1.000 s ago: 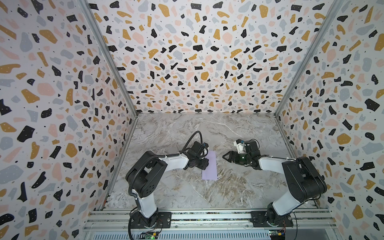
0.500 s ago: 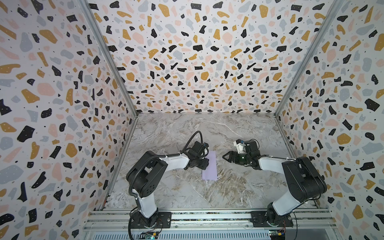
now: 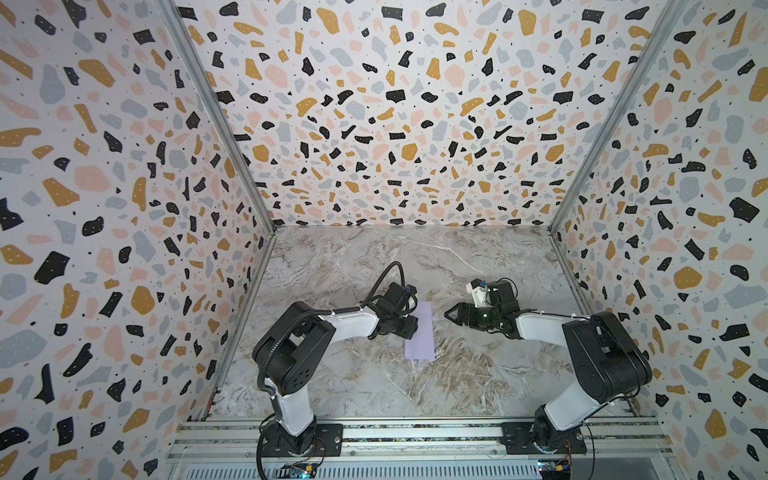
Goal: Fold a paper plane with a square sheet of paper (pick it up from the middle)
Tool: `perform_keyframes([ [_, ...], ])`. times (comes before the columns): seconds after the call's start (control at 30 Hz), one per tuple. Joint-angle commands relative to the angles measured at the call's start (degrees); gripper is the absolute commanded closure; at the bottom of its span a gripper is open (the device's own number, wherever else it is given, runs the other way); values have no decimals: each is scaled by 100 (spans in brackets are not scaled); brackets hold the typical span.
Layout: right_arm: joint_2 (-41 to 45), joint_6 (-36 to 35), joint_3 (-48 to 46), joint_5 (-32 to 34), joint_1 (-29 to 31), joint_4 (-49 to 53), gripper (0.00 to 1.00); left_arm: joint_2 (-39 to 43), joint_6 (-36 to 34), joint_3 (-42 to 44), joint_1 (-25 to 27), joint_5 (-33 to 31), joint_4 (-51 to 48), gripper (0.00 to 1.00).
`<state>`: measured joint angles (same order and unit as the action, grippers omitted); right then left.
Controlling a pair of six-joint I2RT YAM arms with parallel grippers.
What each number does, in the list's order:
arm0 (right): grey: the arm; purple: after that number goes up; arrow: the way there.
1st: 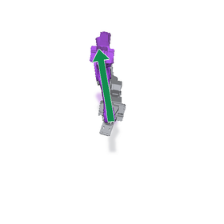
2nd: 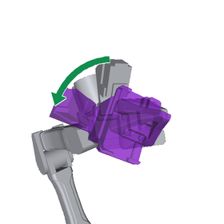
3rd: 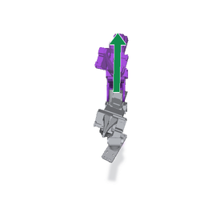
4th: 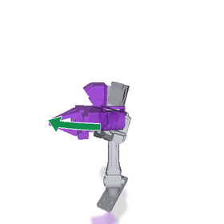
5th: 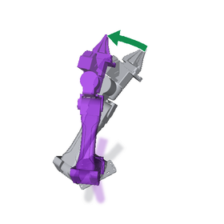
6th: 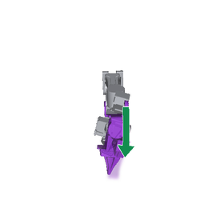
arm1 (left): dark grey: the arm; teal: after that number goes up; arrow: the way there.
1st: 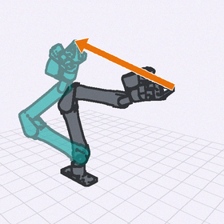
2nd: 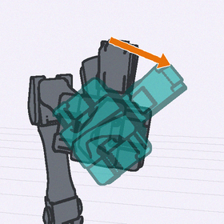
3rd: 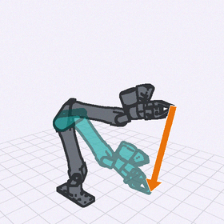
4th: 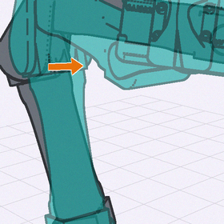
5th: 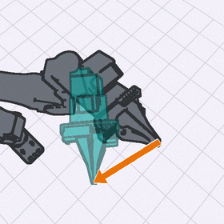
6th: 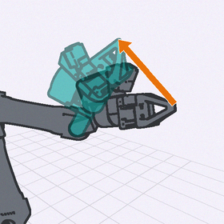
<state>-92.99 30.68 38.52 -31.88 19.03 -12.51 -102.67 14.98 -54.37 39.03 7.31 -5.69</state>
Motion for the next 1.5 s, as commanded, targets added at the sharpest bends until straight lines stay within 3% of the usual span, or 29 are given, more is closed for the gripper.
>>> perform_keyframes([
  [0.0,5,-99,166,-199,136,-65,21,-581,-5,412,-35,-157,-1296,45],
  [0.4,-308,-44,374,-552,766,-346,34,-614,-88,401,-27,-116,-1337,44],
  [0.83,-973,162,800,-809,1085,-343,76,-658,5,423,-20,-177,-1338,44],
  [1.47,-1466,57,864,-221,1088,554,84,-428,172,287,-18,-125,-1314,44],
])
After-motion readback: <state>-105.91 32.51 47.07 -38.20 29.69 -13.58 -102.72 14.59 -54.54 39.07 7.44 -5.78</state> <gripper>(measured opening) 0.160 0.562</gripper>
